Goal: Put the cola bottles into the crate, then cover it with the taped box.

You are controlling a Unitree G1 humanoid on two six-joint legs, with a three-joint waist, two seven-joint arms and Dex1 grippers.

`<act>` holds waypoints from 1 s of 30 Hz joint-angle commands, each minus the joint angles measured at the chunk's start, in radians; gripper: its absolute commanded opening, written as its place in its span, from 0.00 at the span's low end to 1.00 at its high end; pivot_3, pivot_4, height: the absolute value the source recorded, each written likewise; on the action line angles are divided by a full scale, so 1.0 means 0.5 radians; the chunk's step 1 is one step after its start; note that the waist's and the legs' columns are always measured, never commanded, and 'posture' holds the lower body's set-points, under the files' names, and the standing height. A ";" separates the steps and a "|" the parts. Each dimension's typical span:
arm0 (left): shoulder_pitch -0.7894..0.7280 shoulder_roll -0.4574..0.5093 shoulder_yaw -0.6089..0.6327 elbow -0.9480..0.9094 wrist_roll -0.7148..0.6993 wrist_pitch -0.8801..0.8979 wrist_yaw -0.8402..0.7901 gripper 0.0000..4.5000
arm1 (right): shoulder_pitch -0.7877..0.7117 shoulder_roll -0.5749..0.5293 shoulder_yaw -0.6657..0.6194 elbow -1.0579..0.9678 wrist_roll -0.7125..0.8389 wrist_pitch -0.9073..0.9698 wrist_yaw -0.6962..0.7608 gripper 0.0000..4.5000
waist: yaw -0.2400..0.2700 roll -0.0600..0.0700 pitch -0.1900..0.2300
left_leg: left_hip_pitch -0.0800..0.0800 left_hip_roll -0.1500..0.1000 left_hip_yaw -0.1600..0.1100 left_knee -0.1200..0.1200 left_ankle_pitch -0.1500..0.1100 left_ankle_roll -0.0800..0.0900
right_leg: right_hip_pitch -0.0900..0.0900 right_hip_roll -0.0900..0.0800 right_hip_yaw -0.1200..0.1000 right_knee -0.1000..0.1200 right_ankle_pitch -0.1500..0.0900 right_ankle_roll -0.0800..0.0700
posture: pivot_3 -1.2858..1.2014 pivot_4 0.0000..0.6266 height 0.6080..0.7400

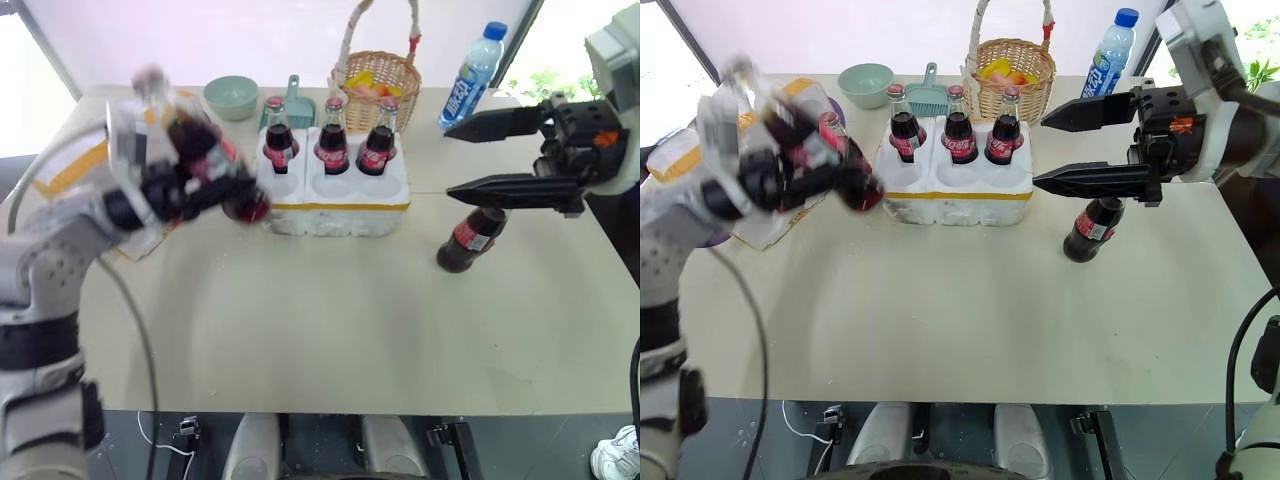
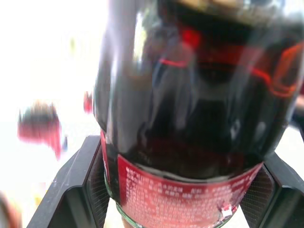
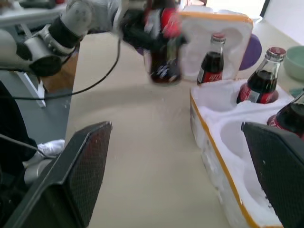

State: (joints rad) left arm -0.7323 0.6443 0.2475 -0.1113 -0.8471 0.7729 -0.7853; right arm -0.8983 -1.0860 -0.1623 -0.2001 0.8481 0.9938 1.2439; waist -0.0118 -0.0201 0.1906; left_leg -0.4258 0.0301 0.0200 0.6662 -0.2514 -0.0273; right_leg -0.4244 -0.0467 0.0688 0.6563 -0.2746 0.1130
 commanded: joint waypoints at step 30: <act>-0.698 -0.912 -0.882 1.453 1.479 -0.751 0.329 0.86 | 0.134 0.134 -0.043 -0.096 -0.005 -0.091 -0.324 1.00 | 0.018 0.000 0.000 | -0.002 -0.002 0.001 0.002 0.000 0.001 | 0.000 0.002 0.003 -0.001 0.002 0.003 | 0.52 0.24 1.00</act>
State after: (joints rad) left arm -1.0736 0.1994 -0.1996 0.5806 -0.1302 0.4023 -0.6513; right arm -0.8192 -1.0192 -0.1654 -0.2329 0.8458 0.9686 1.0855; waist -0.0028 -0.0199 0.1907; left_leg -0.4263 0.0291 0.0202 0.6676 -0.2513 -0.0270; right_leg -0.4242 -0.0458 0.0702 0.6558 -0.2732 0.1149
